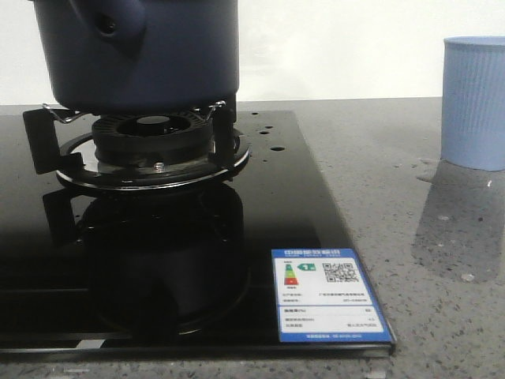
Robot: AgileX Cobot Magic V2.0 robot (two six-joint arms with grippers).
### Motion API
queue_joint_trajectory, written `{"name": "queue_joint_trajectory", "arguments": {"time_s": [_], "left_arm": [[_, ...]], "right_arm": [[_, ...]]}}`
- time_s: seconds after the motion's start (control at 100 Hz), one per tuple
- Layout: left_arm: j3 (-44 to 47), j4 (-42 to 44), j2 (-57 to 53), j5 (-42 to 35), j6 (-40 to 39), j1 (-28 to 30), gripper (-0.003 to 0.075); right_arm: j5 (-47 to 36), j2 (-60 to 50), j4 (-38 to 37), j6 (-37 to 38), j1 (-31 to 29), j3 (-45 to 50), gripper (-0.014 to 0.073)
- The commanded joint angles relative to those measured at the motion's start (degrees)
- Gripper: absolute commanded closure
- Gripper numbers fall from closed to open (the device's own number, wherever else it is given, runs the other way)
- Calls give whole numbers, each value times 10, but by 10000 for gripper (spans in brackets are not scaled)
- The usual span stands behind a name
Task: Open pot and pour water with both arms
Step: 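Grasp the blue knob of the pot lid with the left gripper and lift it, then reach the right gripper to the light blue cup and grasp it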
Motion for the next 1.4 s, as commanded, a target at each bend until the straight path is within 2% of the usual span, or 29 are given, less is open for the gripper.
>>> {"name": "queue_joint_trajectory", "arguments": {"time_s": [0.0, 0.17, 0.41, 0.65, 1.21, 1.31, 1.39], "left_arm": [[-47, -63, 23, -10, 22, -6, 232], [-79, -73, 67, -51, 28, -6, 158], [-81, -100, 91, -40, 34, -6, 164], [-91, -234, 127, -6, 161, -6, 164], [-125, -246, 232, 42, 167, -6, 164], [-125, -248, 232, 40, 167, -6, 199], [-125, -248, 232, 39, 167, -6, 269]], "right_arm": [[-38, 8, 21, -5, 0, -19, -10], [-43, 8, 21, -5, 0, -19, -10], [-50, 8, 21, -5, 0, -19, -10], [-59, 8, 21, -5, 0, -19, -10], [-62, 8, 21, -5, 0, -19, -10], [-62, 8, 21, -5, 0, -19, -10], [-62, 8, 21, -5, 0, -19, -10]]}}
